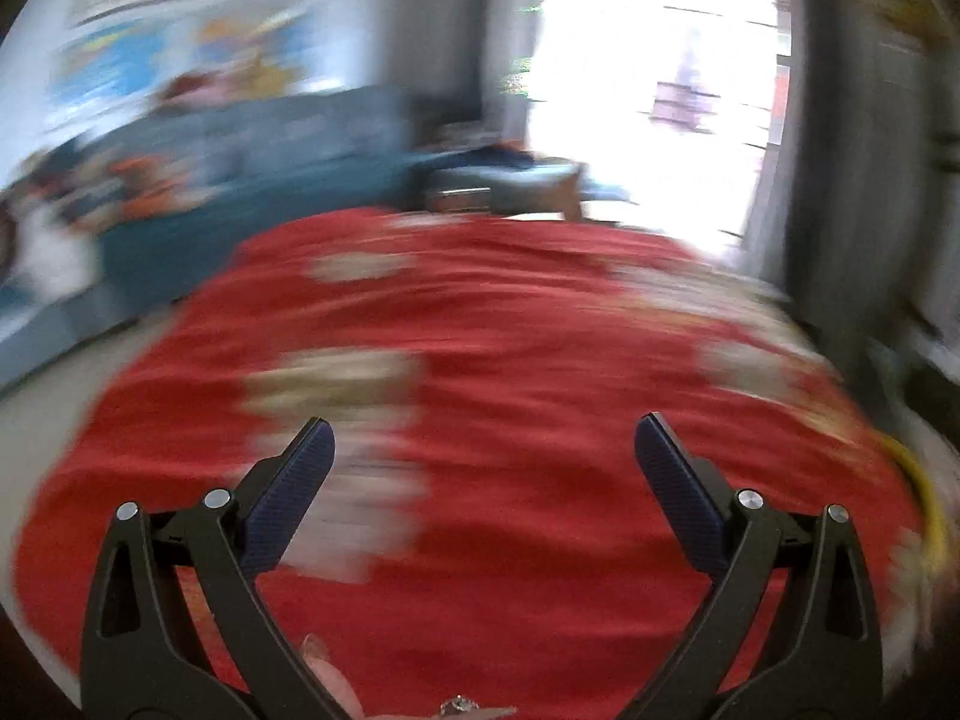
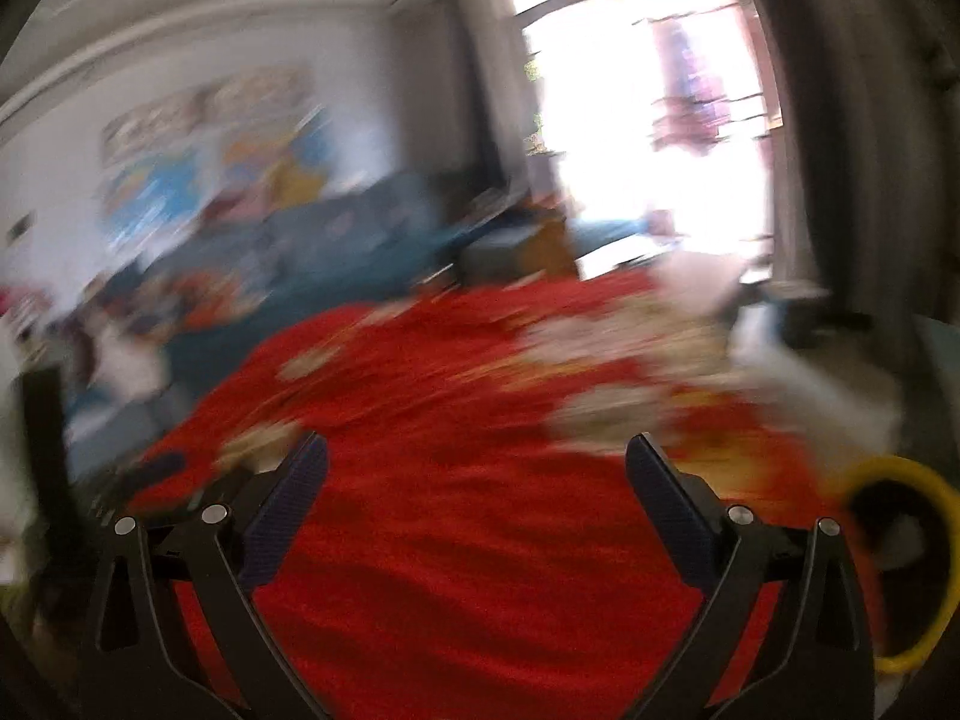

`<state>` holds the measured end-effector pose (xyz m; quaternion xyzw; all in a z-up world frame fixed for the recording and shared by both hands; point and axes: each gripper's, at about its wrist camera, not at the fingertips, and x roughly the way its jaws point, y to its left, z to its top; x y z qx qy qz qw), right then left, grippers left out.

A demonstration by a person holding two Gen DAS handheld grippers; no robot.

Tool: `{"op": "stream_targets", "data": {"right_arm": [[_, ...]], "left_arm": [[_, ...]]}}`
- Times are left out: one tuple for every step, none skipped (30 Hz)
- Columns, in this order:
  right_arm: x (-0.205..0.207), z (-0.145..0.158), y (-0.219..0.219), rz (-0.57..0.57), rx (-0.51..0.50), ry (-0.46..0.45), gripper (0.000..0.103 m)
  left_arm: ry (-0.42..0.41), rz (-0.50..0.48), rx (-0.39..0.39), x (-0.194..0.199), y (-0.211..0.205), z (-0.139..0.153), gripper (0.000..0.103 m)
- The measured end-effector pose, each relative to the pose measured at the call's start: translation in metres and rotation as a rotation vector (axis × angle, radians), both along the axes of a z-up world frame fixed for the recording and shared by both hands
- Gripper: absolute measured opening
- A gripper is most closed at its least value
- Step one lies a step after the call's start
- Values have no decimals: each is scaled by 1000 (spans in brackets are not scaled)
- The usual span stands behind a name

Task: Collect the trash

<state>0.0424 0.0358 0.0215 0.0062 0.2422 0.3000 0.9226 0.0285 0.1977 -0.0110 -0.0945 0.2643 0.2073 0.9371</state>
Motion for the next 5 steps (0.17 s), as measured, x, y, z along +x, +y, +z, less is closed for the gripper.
{"op": "stream_targets", "data": {"right_arm": [[2,-2,27,48,-1,38,96],[5,-10,72,120,-11,93,96],[6,-17,103,157,-44,131,96],[8,-27,141,201,-97,178,96],[9,-43,187,264,-150,239,96]], "left_arm": [[17,83,-11,-5,40,-4,92],[55,157,-13,-9,76,-10,92],[91,210,-17,-11,99,-15,92],[133,263,-53,-13,132,-25,92],[165,301,-91,-16,157,-35,92]]}}
